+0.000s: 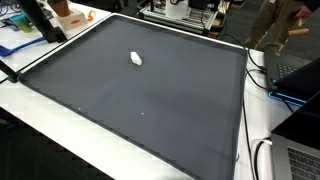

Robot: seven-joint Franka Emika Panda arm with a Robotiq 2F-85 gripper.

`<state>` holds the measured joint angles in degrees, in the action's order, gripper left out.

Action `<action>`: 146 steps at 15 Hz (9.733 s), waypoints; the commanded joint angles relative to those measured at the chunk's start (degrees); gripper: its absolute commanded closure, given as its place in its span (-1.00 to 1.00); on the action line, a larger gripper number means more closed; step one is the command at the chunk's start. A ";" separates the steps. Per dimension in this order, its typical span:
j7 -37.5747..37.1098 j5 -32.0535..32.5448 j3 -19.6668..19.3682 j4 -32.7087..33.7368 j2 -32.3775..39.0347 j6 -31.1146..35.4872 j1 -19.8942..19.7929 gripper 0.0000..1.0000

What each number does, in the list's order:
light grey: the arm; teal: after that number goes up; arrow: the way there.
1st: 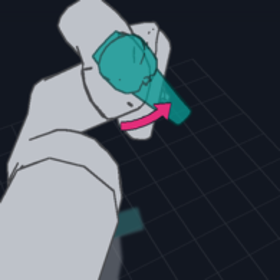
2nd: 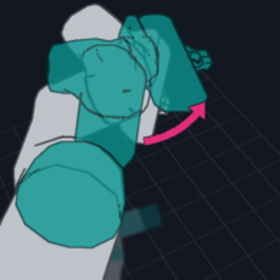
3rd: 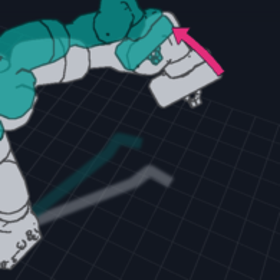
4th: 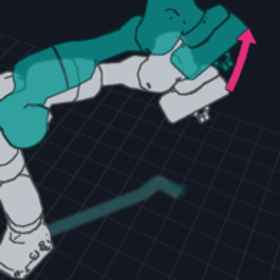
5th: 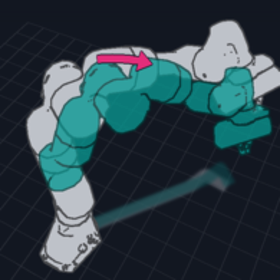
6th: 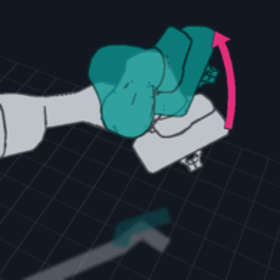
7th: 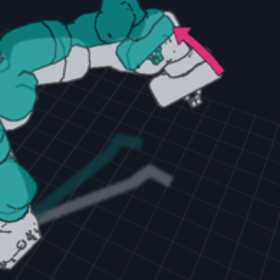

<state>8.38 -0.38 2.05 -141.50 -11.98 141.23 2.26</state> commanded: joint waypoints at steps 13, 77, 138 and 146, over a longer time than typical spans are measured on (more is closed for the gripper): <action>-9.88 7.94 4.08 25.62 18.07 -22.13 1.75 -1.00; -15.42 -7.06 -1.39 100.62 74.20 -69.37 -5.40 -1.00; -2.40 -7.28 -5.70 54.33 33.84 -44.02 -9.27 -1.00; -1.56 -7.87 -5.83 54.45 34.07 -42.46 -9.00 -1.00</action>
<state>6.92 -8.45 -4.31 -87.22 22.06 98.92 -6.27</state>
